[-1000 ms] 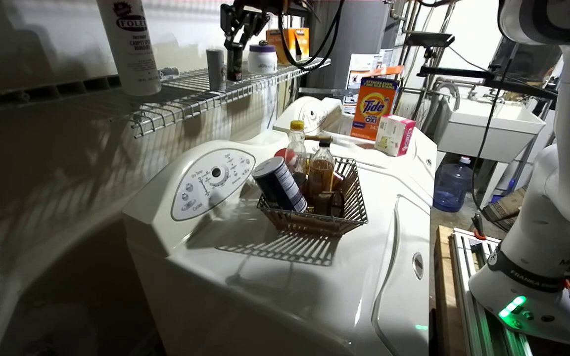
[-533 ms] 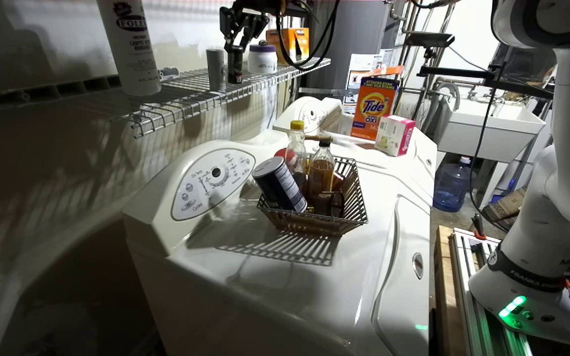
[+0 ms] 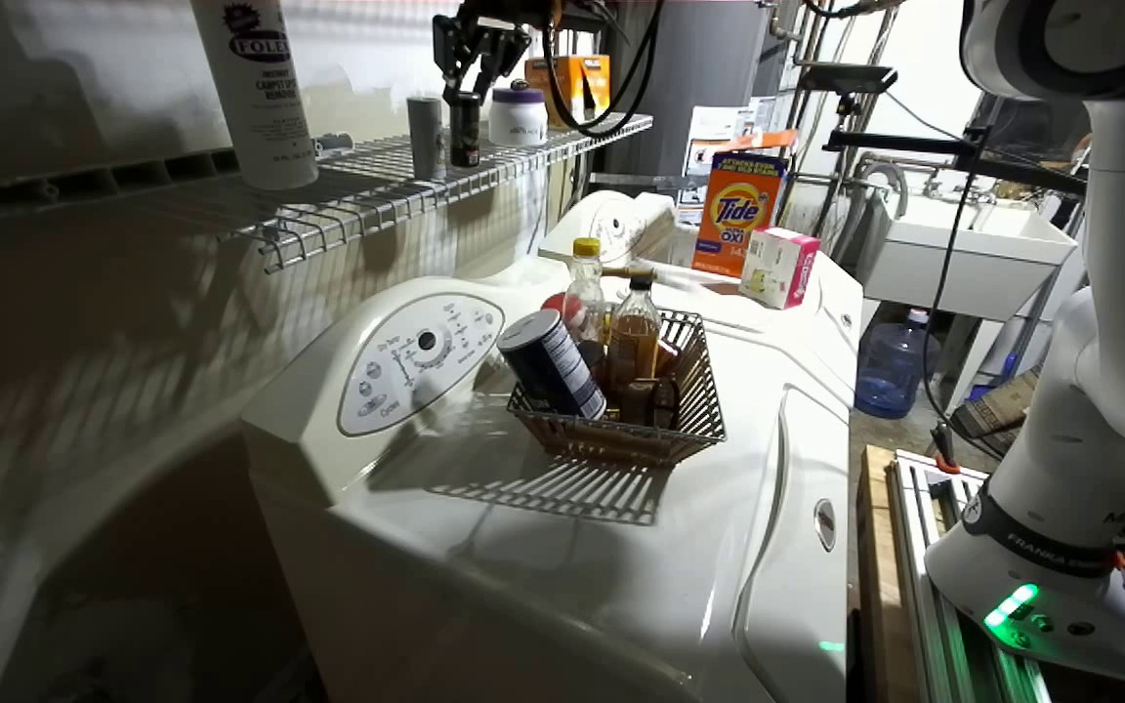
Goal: Move the black tin from the basket to the first shelf
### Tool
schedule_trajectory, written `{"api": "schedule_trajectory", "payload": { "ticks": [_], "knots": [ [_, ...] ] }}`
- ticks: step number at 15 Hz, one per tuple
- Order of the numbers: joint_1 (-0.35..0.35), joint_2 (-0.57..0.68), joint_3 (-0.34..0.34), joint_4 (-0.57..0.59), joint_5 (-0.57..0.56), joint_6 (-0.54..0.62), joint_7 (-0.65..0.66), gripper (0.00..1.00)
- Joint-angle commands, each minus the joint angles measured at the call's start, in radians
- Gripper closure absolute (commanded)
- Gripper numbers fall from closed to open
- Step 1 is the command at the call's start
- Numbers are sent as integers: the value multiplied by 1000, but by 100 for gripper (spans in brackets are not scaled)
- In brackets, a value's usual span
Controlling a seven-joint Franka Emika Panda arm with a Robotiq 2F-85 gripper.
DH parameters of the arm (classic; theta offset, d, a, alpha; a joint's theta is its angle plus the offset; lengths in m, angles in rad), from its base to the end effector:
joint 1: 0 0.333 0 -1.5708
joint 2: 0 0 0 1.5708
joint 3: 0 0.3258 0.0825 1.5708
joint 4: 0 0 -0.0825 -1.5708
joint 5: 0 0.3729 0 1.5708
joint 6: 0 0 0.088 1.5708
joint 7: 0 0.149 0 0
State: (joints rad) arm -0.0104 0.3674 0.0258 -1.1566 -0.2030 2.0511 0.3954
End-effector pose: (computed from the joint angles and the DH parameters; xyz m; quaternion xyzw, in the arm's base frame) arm 0.7138 -0.0114 0.6245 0.9474 -0.1621 0.2731 0.0399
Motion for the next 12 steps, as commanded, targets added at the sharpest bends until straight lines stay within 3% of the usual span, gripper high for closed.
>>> {"api": "schedule_trajectory", "payload": {
  "ticks": [1, 5, 12],
  "knots": [
    [-4, 32, 6, 59, 28, -43, 3, 29],
    [-5, 34, 5, 62, 29, -52, 4, 2],
    [-3, -13, 7, 9, 20, -9, 7, 0]
  ]
}}
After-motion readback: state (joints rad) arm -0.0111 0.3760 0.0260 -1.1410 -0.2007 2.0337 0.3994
